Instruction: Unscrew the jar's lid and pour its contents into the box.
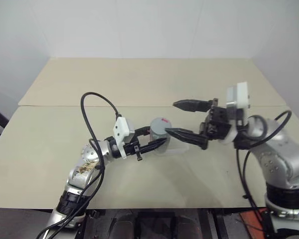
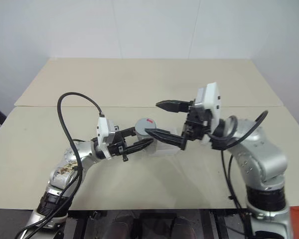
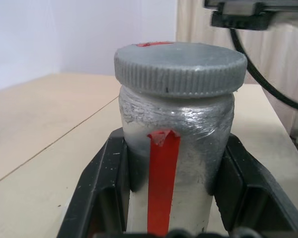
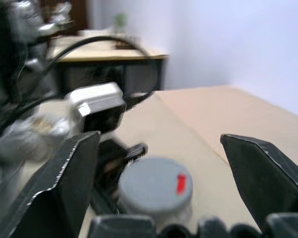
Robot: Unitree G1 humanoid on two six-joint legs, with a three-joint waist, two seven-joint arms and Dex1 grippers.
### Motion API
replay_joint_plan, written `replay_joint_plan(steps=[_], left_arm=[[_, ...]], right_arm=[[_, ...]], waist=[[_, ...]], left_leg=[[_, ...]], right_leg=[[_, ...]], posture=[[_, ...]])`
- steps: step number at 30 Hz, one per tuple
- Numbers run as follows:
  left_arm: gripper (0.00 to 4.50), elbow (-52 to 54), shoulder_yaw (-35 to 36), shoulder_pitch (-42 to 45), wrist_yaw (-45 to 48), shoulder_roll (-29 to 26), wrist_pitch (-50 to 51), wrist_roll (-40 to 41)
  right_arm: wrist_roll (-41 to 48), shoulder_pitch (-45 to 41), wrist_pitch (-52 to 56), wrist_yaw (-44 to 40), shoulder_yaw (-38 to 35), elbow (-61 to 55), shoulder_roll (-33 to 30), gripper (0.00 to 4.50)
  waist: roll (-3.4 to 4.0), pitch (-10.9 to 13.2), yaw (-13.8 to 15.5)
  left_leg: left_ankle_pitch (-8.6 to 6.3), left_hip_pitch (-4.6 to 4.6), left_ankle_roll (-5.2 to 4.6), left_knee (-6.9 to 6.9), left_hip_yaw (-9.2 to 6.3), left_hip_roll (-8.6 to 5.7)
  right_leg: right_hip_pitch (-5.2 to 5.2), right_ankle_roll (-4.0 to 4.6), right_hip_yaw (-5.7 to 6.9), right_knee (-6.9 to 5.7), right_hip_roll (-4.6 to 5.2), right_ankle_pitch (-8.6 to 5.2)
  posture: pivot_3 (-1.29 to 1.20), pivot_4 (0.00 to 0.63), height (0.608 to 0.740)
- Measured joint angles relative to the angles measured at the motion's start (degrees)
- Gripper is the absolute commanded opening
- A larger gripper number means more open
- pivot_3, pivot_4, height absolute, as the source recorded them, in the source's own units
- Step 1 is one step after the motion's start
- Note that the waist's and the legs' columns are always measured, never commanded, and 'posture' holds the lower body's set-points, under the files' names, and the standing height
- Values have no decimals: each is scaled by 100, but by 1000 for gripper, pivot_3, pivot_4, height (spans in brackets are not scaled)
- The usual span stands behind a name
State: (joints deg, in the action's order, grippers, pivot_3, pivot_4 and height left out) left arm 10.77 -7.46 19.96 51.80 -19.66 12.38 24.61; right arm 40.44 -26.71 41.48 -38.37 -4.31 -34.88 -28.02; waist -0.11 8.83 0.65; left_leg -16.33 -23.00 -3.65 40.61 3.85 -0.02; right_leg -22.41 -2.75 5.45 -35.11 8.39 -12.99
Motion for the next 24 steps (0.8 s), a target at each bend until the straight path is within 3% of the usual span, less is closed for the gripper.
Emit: replay_joint_plan(steps=[5,8,24], left_arm=[[1894,-26,-9,48,-25,-8,24,-3],[1894,-27,-19,51,-50,-8,21,-43],[1894,-40,-20,54,-66,2,-37,-187]], right_arm=[[-408,245,295,1328,700,-459,660,4500],[-648,243,372,1730,868,-488,712,4500],[-1103,293,378,1898,1071,-388,599,4500]], waist=[[0,0,7],[1,0,5],[1,0,-8]], left_leg=[[0,-3,-1,1,0,-6],[0,-2,-1,0,1,-7],[0,-2,-2,-1,1,-5]], right_leg=[[0,0,0,1,0,0],[0,-1,0,1,-1,0],[-1,-1,0,3,-5,-1]], posture=[[0,150,740],[0,150,740],[0,150,740]])
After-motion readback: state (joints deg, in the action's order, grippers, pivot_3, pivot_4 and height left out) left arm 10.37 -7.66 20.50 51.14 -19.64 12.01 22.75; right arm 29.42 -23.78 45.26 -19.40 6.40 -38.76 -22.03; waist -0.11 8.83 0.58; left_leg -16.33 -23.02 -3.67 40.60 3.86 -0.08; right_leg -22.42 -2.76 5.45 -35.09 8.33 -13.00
